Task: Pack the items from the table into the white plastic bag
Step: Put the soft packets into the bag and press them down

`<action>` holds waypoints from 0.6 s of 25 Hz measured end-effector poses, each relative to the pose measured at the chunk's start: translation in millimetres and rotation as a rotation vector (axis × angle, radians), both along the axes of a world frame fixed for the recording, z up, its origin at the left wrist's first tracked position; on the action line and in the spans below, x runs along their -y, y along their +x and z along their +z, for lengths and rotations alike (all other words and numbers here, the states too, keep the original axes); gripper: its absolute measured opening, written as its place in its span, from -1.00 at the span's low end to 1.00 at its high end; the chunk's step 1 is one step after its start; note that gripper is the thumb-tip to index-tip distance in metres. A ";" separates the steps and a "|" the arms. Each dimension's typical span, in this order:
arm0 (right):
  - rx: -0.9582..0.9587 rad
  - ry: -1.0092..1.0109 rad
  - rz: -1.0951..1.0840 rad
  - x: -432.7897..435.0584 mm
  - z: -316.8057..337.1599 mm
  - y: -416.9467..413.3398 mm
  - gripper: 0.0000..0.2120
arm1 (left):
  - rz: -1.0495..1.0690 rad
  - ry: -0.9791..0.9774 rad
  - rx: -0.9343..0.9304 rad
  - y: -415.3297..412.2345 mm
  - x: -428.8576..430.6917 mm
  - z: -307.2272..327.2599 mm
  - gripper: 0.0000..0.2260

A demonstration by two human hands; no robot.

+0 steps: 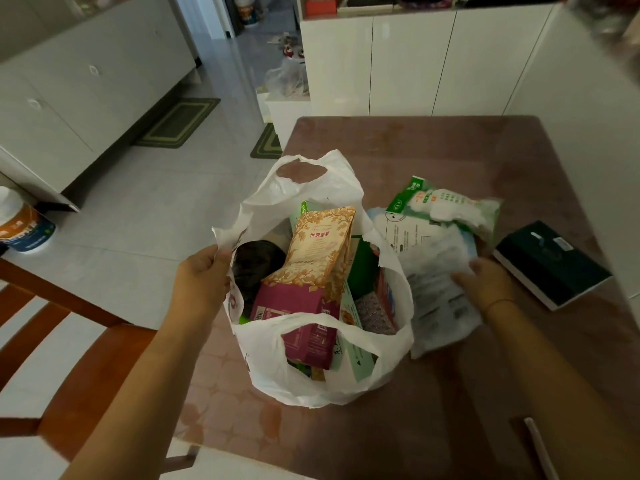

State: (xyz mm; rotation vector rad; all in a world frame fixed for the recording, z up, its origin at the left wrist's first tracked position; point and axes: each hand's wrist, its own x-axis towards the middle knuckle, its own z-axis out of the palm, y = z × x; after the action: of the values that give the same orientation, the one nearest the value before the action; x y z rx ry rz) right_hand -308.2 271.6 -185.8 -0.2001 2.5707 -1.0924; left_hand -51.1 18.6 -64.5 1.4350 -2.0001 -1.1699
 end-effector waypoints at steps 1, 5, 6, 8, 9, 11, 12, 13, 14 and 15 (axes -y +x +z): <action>-0.102 -0.089 -0.040 2.9 22.8 0.0 -0.85 | 0.007 0.008 -0.005 0.1 -0.1 0.3 -0.82; -0.285 -0.656 -0.144 30.3 123.9 19.6 -0.86 | 0.027 0.050 -0.077 1.2 -1.1 3.9 -0.75; -0.271 -0.782 -0.120 39.3 143.8 27.3 -0.91 | 0.024 0.064 -0.100 2.0 -1.8 5.7 -0.78; -0.221 -0.914 -0.033 59.5 165.2 43.8 -0.92 | 0.011 0.087 -0.134 3.4 -2.1 8.9 -0.81; -0.174 -0.896 0.021 72.3 166.1 52.4 -0.90 | 0.003 0.099 -0.150 4.4 -1.9 10.3 -0.80; -0.039 -0.729 0.161 97.8 151.6 70.9 -0.93 | -0.018 0.121 -0.178 5.9 -0.9 12.0 -0.82; 0.012 -0.573 0.265 108.7 140.4 82.5 -0.91 | -0.027 0.128 -0.184 6.2 -0.4 12.4 -0.82; 0.026 -0.415 0.374 117.2 128.7 92.9 -0.83 | -0.033 0.136 -0.184 6.2 -0.5 12.9 -0.82; 0.021 -0.288 0.465 122.6 119.9 102.3 -0.76 | -0.041 0.140 -0.180 6.2 -0.6 12.7 -0.81; -0.007 -0.207 0.531 125.9 114.4 110.1 -0.73 | -0.051 0.142 -0.179 5.8 -1.1 12.4 -0.79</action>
State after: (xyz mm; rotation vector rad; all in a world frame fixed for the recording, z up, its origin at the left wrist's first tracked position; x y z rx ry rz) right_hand -198.2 145.7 -71.4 -0.8788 2.2047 -1.1317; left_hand -45.3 19.6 -52.1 1.2999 -1.8733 -1.4351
